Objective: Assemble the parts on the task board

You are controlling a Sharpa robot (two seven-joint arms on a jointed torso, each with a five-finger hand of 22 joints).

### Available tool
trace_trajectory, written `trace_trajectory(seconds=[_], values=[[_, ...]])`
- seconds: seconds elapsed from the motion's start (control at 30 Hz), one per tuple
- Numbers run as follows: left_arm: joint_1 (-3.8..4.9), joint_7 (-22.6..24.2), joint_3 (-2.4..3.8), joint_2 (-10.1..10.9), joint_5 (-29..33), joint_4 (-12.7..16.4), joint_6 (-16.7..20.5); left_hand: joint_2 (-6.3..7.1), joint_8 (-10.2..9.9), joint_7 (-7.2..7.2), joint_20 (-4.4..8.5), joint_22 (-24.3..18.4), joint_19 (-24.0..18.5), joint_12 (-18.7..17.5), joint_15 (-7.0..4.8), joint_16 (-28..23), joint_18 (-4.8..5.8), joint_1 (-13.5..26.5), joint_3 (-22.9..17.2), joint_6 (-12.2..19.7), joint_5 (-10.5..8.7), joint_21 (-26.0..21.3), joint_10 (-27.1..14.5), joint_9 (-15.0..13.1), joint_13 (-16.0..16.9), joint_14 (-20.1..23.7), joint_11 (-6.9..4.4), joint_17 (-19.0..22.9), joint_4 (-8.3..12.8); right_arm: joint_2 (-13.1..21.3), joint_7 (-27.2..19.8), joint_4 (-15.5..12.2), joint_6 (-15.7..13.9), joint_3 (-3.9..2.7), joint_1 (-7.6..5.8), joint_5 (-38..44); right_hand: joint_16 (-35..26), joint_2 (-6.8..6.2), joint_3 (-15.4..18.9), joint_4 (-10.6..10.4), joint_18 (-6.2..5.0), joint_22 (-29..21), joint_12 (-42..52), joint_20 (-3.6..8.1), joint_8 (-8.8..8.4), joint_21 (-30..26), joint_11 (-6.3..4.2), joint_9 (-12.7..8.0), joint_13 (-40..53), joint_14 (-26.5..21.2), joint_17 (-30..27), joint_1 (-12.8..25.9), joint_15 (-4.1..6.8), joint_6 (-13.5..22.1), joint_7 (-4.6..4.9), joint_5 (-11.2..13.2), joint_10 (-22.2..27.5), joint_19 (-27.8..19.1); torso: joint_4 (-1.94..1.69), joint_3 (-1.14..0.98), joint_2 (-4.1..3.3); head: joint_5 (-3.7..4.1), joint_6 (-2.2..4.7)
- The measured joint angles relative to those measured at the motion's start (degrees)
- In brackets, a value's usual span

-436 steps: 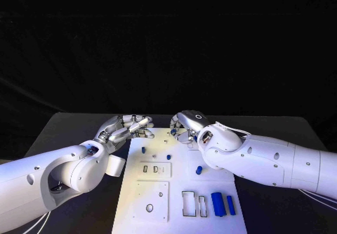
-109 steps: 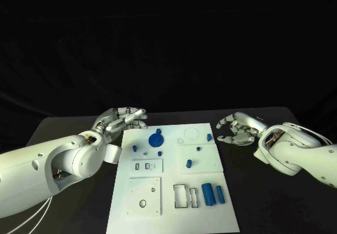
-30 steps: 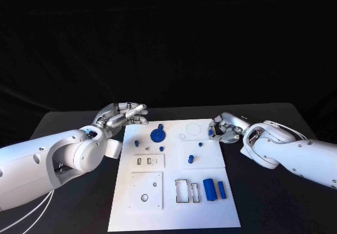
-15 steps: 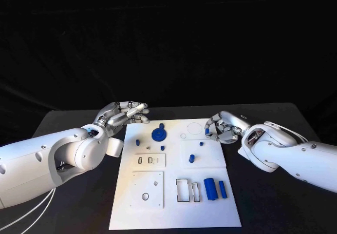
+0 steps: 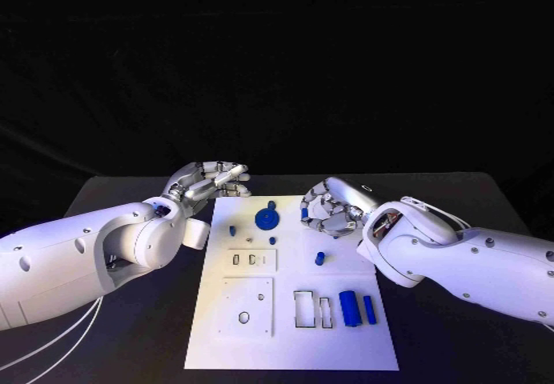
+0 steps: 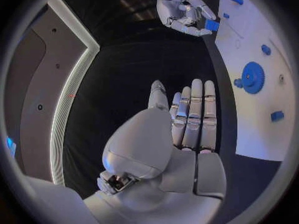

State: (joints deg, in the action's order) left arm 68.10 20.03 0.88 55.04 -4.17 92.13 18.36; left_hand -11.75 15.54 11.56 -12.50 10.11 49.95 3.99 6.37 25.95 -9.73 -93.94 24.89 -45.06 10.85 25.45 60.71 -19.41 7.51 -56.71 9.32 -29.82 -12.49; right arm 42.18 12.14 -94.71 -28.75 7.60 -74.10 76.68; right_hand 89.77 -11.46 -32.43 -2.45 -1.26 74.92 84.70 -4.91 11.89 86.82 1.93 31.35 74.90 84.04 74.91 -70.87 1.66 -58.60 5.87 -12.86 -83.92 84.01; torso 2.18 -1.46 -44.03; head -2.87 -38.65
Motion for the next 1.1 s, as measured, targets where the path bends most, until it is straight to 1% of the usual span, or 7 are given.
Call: trace_trajectory(seconds=[0.13, 0.27, 0.47, 0.53, 0.63, 0.83, 1.1], values=[[0.00, -0.01, -0.01, -0.51, 0.04, -0.80, 0.00, 0.00, 0.00, 0.00, 0.00, 0.00, 0.00, 0.00, 0.00, 0.00, 0.00, 0.00, 0.00, 0.00, 0.00, 0.00, 0.00, 0.00, 0.00, 0.00, 0.00, 0.00, 0.00, -3.11, 2.32, 0.02, -0.17, 0.16, 0.85, 0.37, 0.00, 0.01, 0.00, 0.00, 0.00, 0.00, 0.00, 0.00, -0.01, -0.29, 0.00, 0.20, 0.00, 0.00, 0.00, -0.01, 0.00, 0.00, 0.00, 0.00, 0.00, 0.00, -0.07, 0.30, 0.30, -0.89, -0.37], [0.00, -0.02, -0.02, -1.08, 0.07, -1.44, 0.00, 0.00, 0.00, 0.00, 0.00, 0.00, 0.00, 0.00, 0.00, 0.23, 0.00, 0.00, 0.00, 0.00, 0.00, 0.00, 0.00, -0.06, 0.00, 0.00, 0.00, 0.01, 0.00, -5.85, 3.99, 0.46, -0.21, 0.35, 2.15, 0.91, 0.00, 0.01, 0.00, 0.00, 0.00, 0.00, 0.00, 0.20, -0.07, -0.29, 0.00, 0.20, 0.05, 0.00, 0.00, -0.01, 0.00, 0.00, 0.00, -0.23, 0.00, -0.21, -0.08, 0.55, 0.54, -1.51, -0.82], [0.01, -0.09, -0.04, -1.69, 0.11, -2.22, 0.01, 0.00, 0.00, 0.00, 0.00, -0.01, 0.00, 0.00, 0.00, 0.23, 0.00, 0.00, 0.00, 0.00, 0.00, 0.00, 0.00, -0.05, 0.05, 0.00, 0.00, -0.06, 0.00, -9.17, 6.18, 1.23, -0.10, 0.65, 4.69, 2.53, 0.00, 0.18, 0.00, 0.00, 0.00, -0.01, 0.00, 0.41, -0.16, -0.29, 0.00, 0.19, 0.05, 0.00, 0.00, 0.13, 0.00, 0.01, 0.00, -0.23, 0.00, 0.00, -0.01, 0.81, 0.86, -2.01, -1.16], [0.02, -0.12, -0.05, -1.88, 0.12, -2.36, 0.01, 0.00, 0.00, 0.00, 0.00, -0.01, 0.00, 0.00, 0.00, 0.23, -0.01, 0.00, 0.00, 0.00, 0.00, 0.00, 0.00, -0.05, 0.05, 0.00, 0.00, -0.05, 0.00, -9.91, 6.76, 1.45, -0.05, 0.71, 5.22, 3.18, 0.00, 0.18, 0.00, 0.00, 0.00, -0.01, 0.00, 0.41, -0.11, -0.29, 0.00, 0.18, 0.04, 0.00, 0.00, 0.14, 0.00, 0.02, 0.00, -0.23, 0.00, 0.00, 0.00, 0.88, 0.93, -2.10, -1.25], [0.03, -0.16, -0.05, -2.16, 0.13, -2.53, 0.01, 0.00, 0.00, 0.00, 0.00, -0.01, 0.00, 0.00, 0.00, 0.23, 0.00, 0.00, 0.00, 0.00, 0.00, 0.00, 0.00, -0.05, 0.05, 0.00, 0.00, -0.05, 0.00, -10.95, 7.62, 2.06, 0.02, 0.85, 6.01, 4.27, 0.00, 0.32, 0.00, 0.00, 0.00, -0.01, 0.00, 0.41, 0.00, -0.29, 0.00, 0.11, 0.04, 0.00, 0.00, 0.28, 0.00, 0.03, 0.01, -0.45, 0.00, 0.00, -0.01, 0.96, 0.98, -2.22, -1.35], [0.03, -0.23, -0.07, -2.46, 0.15, -2.73, 0.01, 0.00, 0.00, 0.00, 0.00, -0.01, 0.00, 0.00, 0.00, 0.23, 0.00, 0.00, 0.00, 0.00, 0.00, 0.00, 0.00, -0.12, 0.05, 0.00, 0.00, -0.05, 0.00, -12.96, 8.93, 3.80, 0.12, 1.09, 7.61, 6.31, 0.00, 0.32, 0.01, 0.00, 0.00, -0.01, 0.00, 0.41, 0.00, -0.29, 0.00, 0.07, 0.04, 0.00, 0.00, 0.29, 0.00, 0.07, 0.04, -0.46, 0.00, 0.00, -0.02, 0.92, 0.99, -2.78, -1.58], [0.03, -0.30, -0.07, -2.53, 0.17, -2.73, 0.00, 0.00, 0.00, 0.00, 0.00, 0.04, 0.00, 0.00, 0.00, 0.23, 0.00, 0.00, 0.00, 0.00, 0.00, 0.00, 0.00, -0.12, 0.12, 0.00, 0.00, -0.12, 0.00, -14.40, 9.63, 5.50, 0.13, 1.13, 8.71, 8.08, 0.00, 0.31, 0.01, 0.00, -0.01, -0.01, 0.00, 0.41, -0.01, -0.29, 0.00, 0.09, 0.03, 0.00, 0.00, 0.29, 0.00, 0.22, 0.02, -0.46, 0.00, 0.00, -0.04, 0.87, 0.88, -3.23, -1.72]])
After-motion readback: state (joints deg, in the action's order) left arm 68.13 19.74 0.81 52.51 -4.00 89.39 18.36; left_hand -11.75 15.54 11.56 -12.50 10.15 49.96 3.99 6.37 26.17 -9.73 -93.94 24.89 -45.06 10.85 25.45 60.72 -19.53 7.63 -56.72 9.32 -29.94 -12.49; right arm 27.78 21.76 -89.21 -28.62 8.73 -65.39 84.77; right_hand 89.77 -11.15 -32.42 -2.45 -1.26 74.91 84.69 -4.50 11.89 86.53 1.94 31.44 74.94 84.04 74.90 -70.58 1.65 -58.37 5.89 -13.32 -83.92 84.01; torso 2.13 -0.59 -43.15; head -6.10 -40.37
